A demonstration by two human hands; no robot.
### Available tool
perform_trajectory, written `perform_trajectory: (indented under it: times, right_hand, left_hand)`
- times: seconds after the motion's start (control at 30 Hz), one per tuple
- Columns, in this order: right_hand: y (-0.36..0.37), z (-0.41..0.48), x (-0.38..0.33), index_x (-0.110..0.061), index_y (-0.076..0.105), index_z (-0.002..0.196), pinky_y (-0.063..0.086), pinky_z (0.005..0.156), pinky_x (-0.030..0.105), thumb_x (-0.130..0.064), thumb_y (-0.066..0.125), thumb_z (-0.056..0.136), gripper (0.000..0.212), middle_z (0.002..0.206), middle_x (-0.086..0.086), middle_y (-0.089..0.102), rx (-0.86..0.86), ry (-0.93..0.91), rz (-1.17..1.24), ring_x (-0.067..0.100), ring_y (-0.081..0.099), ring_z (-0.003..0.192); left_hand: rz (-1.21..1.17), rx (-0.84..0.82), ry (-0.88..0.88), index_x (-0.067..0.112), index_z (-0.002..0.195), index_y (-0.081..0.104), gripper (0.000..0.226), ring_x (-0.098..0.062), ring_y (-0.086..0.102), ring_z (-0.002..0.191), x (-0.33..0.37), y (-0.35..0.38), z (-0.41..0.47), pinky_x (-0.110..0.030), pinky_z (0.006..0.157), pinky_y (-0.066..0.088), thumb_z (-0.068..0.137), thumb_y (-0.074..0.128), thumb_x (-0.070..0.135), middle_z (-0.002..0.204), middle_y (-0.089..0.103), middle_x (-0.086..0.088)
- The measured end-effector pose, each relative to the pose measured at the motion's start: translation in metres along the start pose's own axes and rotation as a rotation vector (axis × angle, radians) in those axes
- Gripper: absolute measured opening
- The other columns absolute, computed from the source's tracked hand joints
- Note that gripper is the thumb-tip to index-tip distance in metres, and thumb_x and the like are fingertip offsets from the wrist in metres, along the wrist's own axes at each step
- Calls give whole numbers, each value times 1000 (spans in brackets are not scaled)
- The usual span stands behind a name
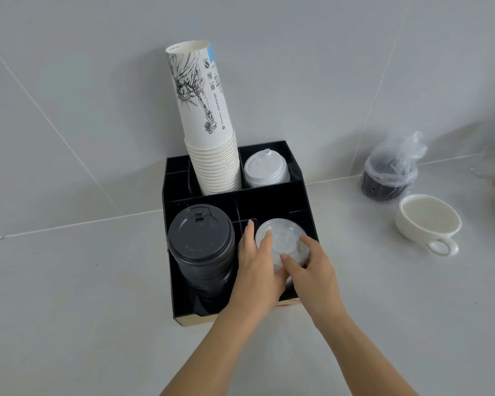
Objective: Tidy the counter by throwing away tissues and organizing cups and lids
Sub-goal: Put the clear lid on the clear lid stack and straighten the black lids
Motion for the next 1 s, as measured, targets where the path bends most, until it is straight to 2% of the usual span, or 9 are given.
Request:
perform_trajectory:
  times: [0.07, 0.17, 0.27, 0.4, 0.57, 0.7, 0.8, 0.87, 1.0]
  right_hand:
    - [0, 1, 0, -20, 37, 140, 44, 98, 32, -20, 58, 89, 55, 139, 2, 48, -8, -26, -41, 22, 52, 121]
    - [-1, 2, -3, -14, 38, 140, 31, 88, 15, -18, 56, 92, 52, 141, 2, 43, -24, -101, -169, 13, 44, 123]
    - [2, 2, -3, -11, 43, 137, 32, 87, 17, -21, 55, 92, 48, 137, 4, 45, -14, -153, -284, 18, 46, 120]
    - [3, 2, -3, -12, 43, 135, 40, 86, 25, -27, 54, 92, 47, 134, 5, 46, -22, -174, -384, 22, 51, 113]
    - [1, 3, -7, -13, 45, 131, 48, 81, 35, -33, 52, 92, 44, 130, 6, 47, -52, -181, -482, 24, 56, 101]
    - [-1, 1, -12, -14, 44, 131, 49, 85, 38, -36, 51, 92, 45, 132, 6, 47, -51, -192, -541, 24, 54, 107]
    - [-3, 0, -16, -17, 44, 132, 48, 82, 35, -40, 50, 91, 47, 129, 6, 50, -16, -221, -611, 24, 52, 109]
    - [-4, 1, -19, -19, 44, 132, 47, 79, 34, -43, 49, 91, 48, 125, 5, 52, -3, -235, -665, 23, 53, 107]
    - [-8, 2, -25, -20, 40, 135, 44, 79, 31, -44, 45, 93, 49, 124, 6, 52, -40, -240, -728, 23, 54, 108]
  left_hand:
    - [146, 36, 136, -1, 139, 30, 61, -25, 6, 145, 1, 2, 0, -38, 117, 16, 87, 58, 13, 156, 11, -14]
    - [295, 49, 166, -8, 136, 34, 58, -32, 21, 141, -5, 5, -2, -39, 114, 20, 86, 56, 14, 150, 28, -22]
    - [393, 66, 150, -11, 123, 49, 53, -37, 44, 129, -10, 8, -3, -44, 104, 37, 79, 57, 17, 134, 49, -28]
    - [451, 69, 175, -12, 119, 52, 57, -37, 50, 123, -10, 9, -3, -45, 100, 43, 72, 69, 15, 127, 55, -28]
    - [464, 69, 175, -10, 118, 52, 54, -37, 50, 124, -12, 8, -3, -46, 101, 43, 74, 66, 17, 128, 55, -27]
    - [408, 97, 155, -10, 126, 46, 59, -37, 39, 132, -9, 5, -5, -44, 108, 34, 84, 33, 30, 137, 46, -27]
    - [344, 78, 148, -3, 138, 31, 57, -32, 14, 143, -4, 1, -8, -38, 115, 18, 90, 47, 22, 152, 20, -23]
    - [298, 86, 172, 4, 142, 24, 62, -29, 5, 144, 2, -4, -11, -36, 115, 14, 90, 52, 20, 155, 8, -19]
    - [281, 44, 260, 9, 143, 27, 61, -24, 4, 144, 21, -15, -19, -29, 113, 13, 88, 54, 11, 156, 10, -14]
Point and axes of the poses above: each hand's wrist, its own z-axis towards the middle knuckle, its own y-axis out of the palm, x = y × z, the point moved 4 cm from there along z, towards the middle knuckle
